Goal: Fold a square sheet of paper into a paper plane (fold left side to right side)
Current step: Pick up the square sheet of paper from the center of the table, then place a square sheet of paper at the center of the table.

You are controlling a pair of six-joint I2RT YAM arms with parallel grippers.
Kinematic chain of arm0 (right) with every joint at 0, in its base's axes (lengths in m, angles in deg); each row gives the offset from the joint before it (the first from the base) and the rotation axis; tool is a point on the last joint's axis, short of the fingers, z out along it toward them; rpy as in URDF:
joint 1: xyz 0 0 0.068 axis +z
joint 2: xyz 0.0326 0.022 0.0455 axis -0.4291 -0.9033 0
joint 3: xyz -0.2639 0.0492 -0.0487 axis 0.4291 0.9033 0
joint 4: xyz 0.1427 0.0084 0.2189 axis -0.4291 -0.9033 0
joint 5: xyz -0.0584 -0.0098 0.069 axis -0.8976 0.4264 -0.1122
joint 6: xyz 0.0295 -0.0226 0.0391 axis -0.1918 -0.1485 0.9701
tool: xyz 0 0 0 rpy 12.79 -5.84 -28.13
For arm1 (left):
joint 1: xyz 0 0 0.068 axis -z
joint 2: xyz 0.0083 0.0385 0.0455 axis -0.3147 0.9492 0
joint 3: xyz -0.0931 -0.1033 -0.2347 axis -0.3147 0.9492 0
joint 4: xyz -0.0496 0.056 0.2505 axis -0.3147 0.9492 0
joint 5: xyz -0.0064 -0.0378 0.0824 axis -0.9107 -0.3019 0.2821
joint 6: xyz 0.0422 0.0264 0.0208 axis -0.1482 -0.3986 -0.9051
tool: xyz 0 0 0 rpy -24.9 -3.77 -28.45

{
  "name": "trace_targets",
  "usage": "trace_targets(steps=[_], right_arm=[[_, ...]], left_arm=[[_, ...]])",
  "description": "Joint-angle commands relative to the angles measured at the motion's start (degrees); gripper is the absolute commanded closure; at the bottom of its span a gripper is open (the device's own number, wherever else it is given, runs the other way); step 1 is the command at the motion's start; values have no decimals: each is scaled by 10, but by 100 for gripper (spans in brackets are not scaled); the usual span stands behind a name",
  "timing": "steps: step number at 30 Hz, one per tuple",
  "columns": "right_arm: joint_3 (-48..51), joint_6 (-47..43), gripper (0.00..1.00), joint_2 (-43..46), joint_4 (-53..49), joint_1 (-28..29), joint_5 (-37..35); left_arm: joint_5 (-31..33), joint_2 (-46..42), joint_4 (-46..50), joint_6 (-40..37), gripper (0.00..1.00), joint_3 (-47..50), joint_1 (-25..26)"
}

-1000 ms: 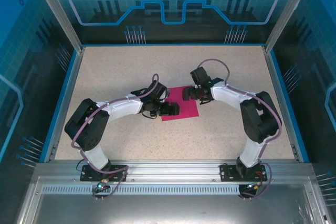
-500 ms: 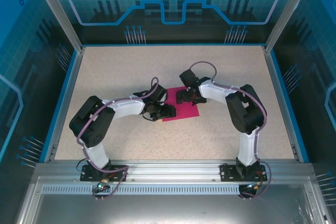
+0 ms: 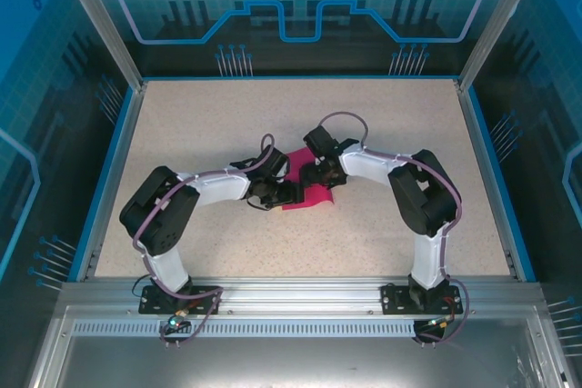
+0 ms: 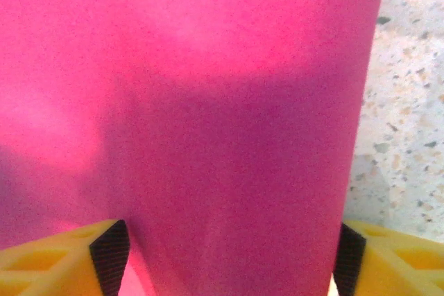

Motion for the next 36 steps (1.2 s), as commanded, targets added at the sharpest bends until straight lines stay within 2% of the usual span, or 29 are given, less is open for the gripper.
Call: trace_targets(steps=[1,7,10,13,16,20,26,30,36], right_arm=[[17,-7,33,6,-10,15,49],[46,-3,61,36,37,4,99],[74,4,70,66,79,-12,154],[110,10,74,103,136,-32,205],[136,10,76,141,168,-59,253],[177,-3,79,204,217,-111,357],[194,-53,78,320,211,-184,524],[172,-99,78,386,149,-195,581],[163,-74,78,441,142,-190,615]], left_arm=[[-8,-14,-11,5,41,27,-15],[-46,-98,-35,-11,36,57,-60],[-77,-150,-43,-18,31,74,-94],[-113,-200,-59,-19,27,95,-133],[-152,-240,-74,-15,23,107,-168],[-199,-282,-104,-10,18,114,-196],[-278,-304,-206,19,12,106,-206],[-335,-287,-288,49,11,92,-204],[-393,-261,-395,72,10,62,-165]])
